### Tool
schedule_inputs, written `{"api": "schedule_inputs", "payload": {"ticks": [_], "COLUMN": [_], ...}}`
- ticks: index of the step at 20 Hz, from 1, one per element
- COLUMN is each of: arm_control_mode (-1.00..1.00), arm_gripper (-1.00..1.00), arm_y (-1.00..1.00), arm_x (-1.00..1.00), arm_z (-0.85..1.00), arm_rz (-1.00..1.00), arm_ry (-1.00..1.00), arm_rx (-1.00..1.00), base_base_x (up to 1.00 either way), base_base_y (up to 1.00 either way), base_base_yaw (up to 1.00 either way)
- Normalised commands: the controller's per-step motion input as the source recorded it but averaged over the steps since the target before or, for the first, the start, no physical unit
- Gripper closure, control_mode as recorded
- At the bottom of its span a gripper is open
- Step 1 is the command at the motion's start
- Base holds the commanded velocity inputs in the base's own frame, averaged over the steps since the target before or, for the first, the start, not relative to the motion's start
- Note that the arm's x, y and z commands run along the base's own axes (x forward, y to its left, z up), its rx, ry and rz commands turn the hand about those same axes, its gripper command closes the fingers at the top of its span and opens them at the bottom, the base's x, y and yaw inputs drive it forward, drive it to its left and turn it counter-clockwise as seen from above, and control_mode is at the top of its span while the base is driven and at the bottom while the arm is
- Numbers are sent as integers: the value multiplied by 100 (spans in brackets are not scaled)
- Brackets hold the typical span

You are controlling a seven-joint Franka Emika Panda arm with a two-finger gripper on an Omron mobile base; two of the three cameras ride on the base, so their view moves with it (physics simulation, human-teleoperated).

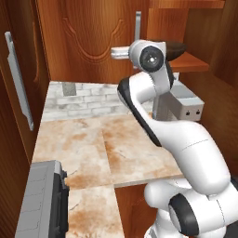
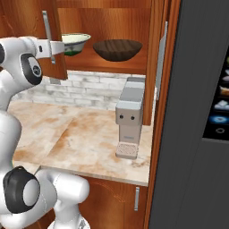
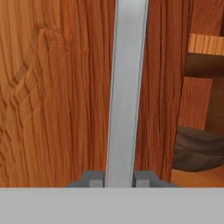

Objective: Move the bowls from the cabinet to the plates on the dining table.

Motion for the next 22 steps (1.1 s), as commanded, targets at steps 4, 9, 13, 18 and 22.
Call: {"api": "schedule_inputs", "payload": {"ticks": [4,9,13,18,22], "arm_control_mode": [-100,-100,-100,-100,-100], "arm_gripper": [100,100,100,100,100], "arm_y": [33,32,31,25,-8], "arm_x": [-52,-55,-56,-55,-24], "arm_z": [0,0,0,0,0], "arm_rz": [-4,-4,-4,-3,0], "arm_ry": [0,-1,-1,-1,3], "arm_rx": [0,0,0,0,0], "base_base_x": [0,0,0,0,0], "base_base_y": [0,0,0,0,0], "base_base_yaw": [0,0,0,0,0]}}
